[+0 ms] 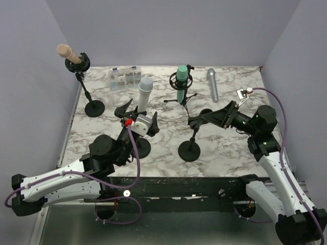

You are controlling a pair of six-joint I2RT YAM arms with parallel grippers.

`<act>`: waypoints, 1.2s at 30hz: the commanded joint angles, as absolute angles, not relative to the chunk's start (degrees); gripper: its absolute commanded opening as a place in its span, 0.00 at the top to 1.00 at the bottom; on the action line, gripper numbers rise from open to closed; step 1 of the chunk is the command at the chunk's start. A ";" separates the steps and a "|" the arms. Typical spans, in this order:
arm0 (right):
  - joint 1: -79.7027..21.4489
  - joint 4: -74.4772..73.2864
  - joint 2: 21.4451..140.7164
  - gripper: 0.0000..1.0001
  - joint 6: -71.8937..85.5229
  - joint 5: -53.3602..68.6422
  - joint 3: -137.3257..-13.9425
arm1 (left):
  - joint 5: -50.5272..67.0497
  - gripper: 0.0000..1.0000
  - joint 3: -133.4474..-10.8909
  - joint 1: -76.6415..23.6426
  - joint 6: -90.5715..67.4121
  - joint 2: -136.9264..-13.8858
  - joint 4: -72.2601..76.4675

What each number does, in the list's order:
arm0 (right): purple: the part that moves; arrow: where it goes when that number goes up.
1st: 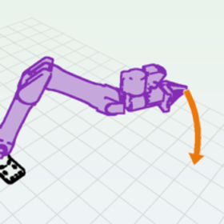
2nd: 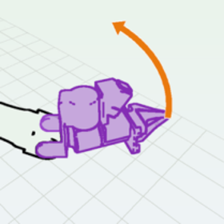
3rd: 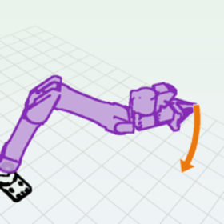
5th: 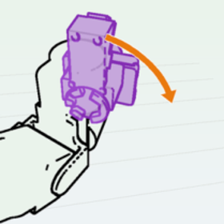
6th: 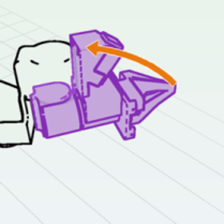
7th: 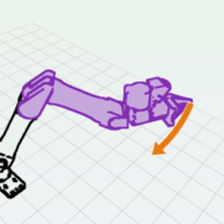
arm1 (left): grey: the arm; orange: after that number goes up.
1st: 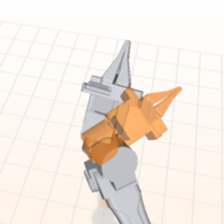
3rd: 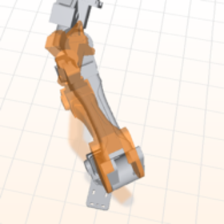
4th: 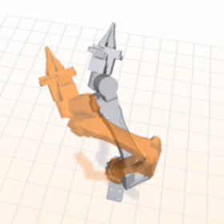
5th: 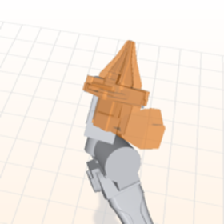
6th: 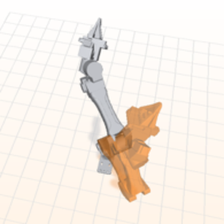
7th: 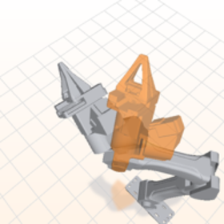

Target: Remove the microphone from the stand

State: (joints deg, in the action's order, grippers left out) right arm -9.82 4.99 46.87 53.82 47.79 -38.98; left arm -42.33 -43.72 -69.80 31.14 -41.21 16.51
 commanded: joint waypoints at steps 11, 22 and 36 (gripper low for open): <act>-10.11 -17.19 50.39 0.38 40.05 43.89 -32.62 | -37.37 0.02 -46.49 -70.10 22.26 -36.54 11.42; -10.11 -12.39 50.69 0.32 42.28 43.13 -27.78 | -37.63 0.01 -45.65 -70.05 22.91 -33.53 12.83; -10.11 -15.44 53.36 0.07 37.13 38.80 -42.18 | -38.86 0.01 -45.21 -70.08 24.56 -34.42 14.26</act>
